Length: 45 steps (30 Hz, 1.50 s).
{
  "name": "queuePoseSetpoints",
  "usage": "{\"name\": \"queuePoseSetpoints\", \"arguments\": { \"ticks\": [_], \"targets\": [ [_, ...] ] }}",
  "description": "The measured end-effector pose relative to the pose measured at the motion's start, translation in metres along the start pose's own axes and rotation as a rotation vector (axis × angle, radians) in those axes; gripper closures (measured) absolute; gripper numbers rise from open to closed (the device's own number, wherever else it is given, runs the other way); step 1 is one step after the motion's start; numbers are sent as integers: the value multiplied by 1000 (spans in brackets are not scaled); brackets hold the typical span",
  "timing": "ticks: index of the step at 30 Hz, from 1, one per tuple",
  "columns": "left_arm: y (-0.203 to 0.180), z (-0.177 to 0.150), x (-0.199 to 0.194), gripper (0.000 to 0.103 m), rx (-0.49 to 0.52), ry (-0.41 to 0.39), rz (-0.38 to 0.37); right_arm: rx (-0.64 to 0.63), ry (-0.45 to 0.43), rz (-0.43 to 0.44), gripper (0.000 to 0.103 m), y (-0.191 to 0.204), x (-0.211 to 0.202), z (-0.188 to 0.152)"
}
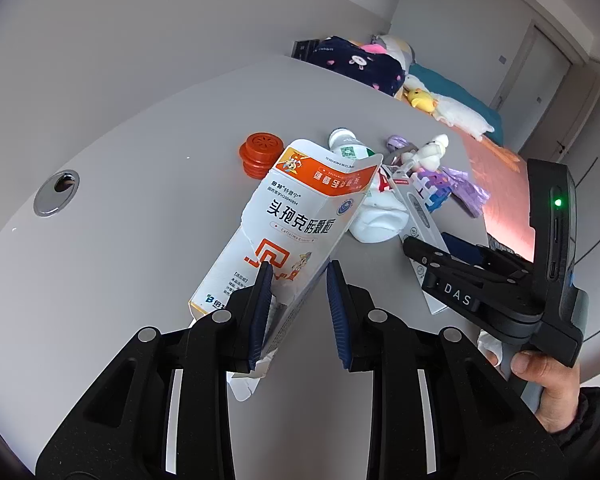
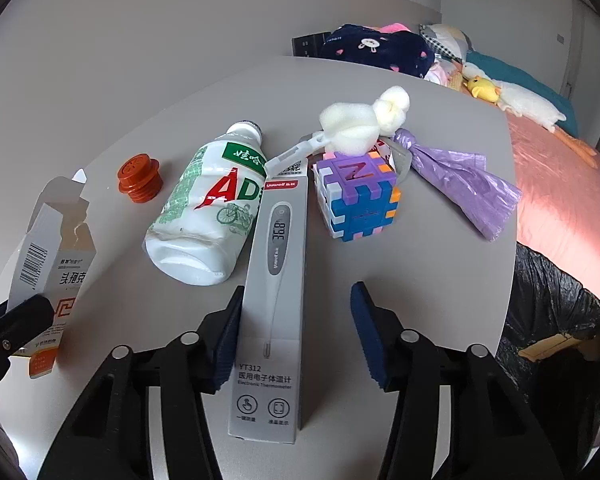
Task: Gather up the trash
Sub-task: 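Grasp the white thermometer box with the right tool, then carry the carton and thermometer box over the trash bin with both tools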
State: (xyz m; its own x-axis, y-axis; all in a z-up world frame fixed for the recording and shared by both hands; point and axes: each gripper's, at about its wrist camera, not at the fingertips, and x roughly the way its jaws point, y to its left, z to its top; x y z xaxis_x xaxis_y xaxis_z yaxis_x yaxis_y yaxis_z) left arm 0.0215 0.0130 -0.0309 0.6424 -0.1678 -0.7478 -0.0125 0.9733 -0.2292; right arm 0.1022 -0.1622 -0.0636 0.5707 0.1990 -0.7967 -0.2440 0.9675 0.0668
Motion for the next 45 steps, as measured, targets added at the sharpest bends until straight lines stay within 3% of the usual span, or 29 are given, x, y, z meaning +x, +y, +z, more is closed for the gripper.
{"name": "queuePoseSetpoints", "arguments": {
  "ticks": [1, 14, 26, 45],
  "targets": [
    [1, 0, 0, 75, -2, 1, -2, -7, 2, 7, 74, 0, 0, 0],
    [-1, 1, -4, 75, 2, -1, -9, -33, 5, 132, 75, 6, -34, -18],
    [-22, -2, -15, 75, 30, -11, -30, 12, -40, 163, 75, -19, -64, -18],
    [-116, 1, -12, 75, 127, -1, -104, 96, -97, 140, 75, -92, -110, -37]
  ]
}}
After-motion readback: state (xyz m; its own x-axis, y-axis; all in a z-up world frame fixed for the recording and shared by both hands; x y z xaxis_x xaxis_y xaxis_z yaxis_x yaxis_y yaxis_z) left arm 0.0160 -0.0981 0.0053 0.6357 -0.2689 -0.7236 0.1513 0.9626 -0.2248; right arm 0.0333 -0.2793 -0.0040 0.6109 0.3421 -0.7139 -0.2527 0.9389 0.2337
